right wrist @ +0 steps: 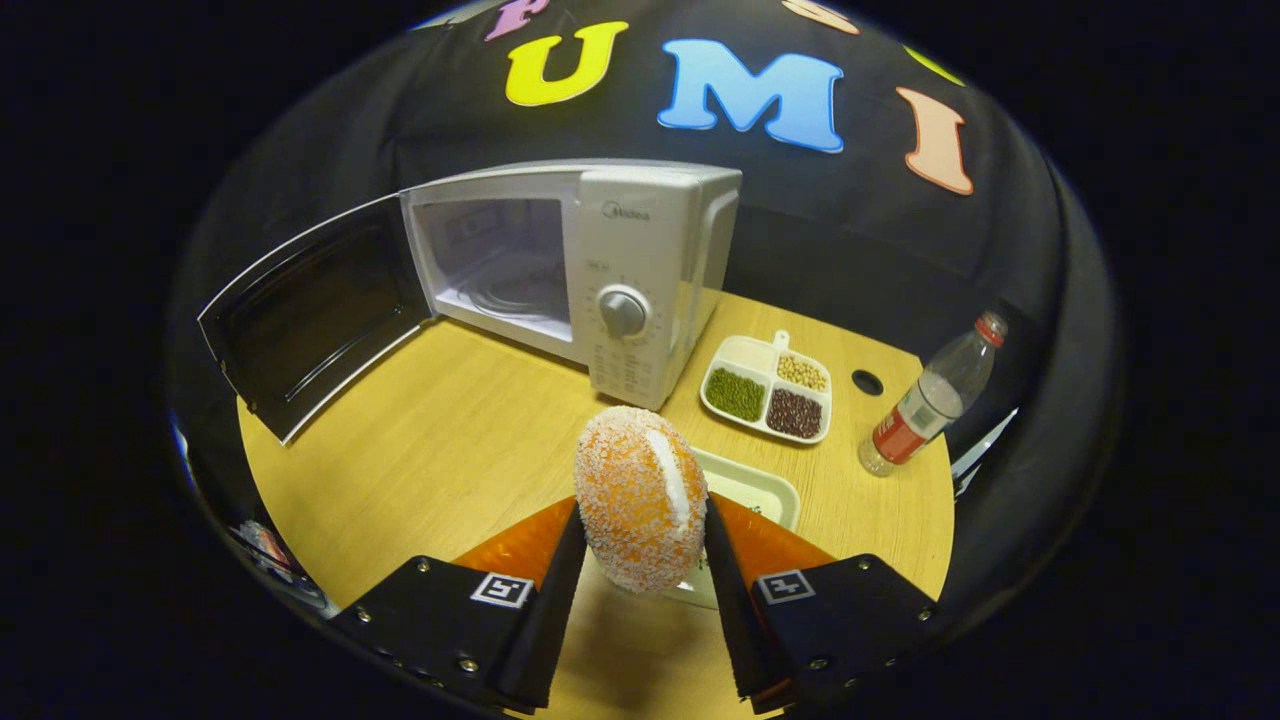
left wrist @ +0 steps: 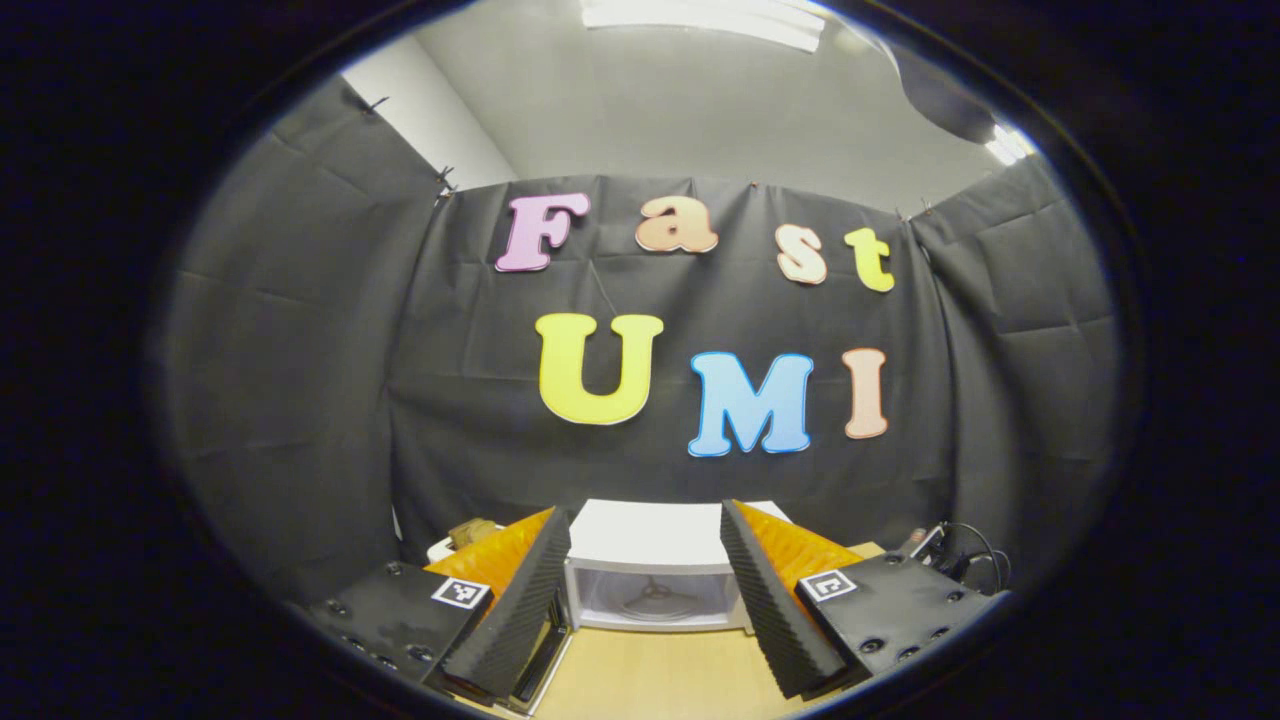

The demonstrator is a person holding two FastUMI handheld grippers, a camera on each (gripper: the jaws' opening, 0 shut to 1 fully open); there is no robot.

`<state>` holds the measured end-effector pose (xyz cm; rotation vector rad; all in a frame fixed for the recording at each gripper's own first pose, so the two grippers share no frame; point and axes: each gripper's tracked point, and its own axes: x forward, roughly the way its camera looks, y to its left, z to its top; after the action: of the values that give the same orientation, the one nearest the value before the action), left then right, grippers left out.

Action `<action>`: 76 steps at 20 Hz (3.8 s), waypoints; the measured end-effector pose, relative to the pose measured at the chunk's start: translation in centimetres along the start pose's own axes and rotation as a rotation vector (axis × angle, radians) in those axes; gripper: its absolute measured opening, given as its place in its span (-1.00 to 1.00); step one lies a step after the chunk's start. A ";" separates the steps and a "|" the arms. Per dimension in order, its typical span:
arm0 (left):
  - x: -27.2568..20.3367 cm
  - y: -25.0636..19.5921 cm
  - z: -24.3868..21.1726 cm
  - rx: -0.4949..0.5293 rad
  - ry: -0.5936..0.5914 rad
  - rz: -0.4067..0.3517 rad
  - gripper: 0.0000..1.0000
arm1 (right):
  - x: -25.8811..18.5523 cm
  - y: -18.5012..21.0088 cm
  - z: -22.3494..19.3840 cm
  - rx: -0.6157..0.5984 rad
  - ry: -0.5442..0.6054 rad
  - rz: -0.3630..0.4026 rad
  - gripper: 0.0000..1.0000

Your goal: Open the microwave oven with the left hand, put the food in, and close the microwave oven.

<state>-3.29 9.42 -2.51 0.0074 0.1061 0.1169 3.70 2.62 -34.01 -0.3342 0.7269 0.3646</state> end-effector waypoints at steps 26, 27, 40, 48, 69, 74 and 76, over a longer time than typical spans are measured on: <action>-3.6 19.4 -2.9 0.095 0.037 0.056 0.97 | 5.1 14.3 13.7 -0.832 -0.230 -0.283 0.34; -3.7 20.0 -2.9 0.099 0.036 0.066 0.97 | 5.9 14.2 14.0 -0.863 -0.227 -0.295 0.33; -6.1 24.7 -3.2 0.090 0.082 0.224 0.97 | 18.4 13.1 17.3 -1.181 -0.162 -0.342 0.34; -6.7 25.6 -4.1 0.142 0.139 0.286 0.98 | 23.7 11.4 20.8 -1.118 -0.176 -0.410 0.34; -0.1 15.3 -3.6 0.070 0.061 0.073 1.00 | 8.8 12.2 13.9 -0.632 -0.254 -0.208 0.94; 1.1 10.7 -3.5 0.051 0.043 0.008 1.00 | 2.1 11.0 13.0 -0.450 -0.305 -0.227 0.94; 1.6 8.7 -3.9 0.045 0.042 -0.024 0.94 | -0.3 10.4 13.0 -0.357 -0.328 -0.230 0.93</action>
<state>-3.13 18.27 -6.41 0.0482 0.1506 0.0906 6.50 17.21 -26.45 -0.6722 0.2940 0.3194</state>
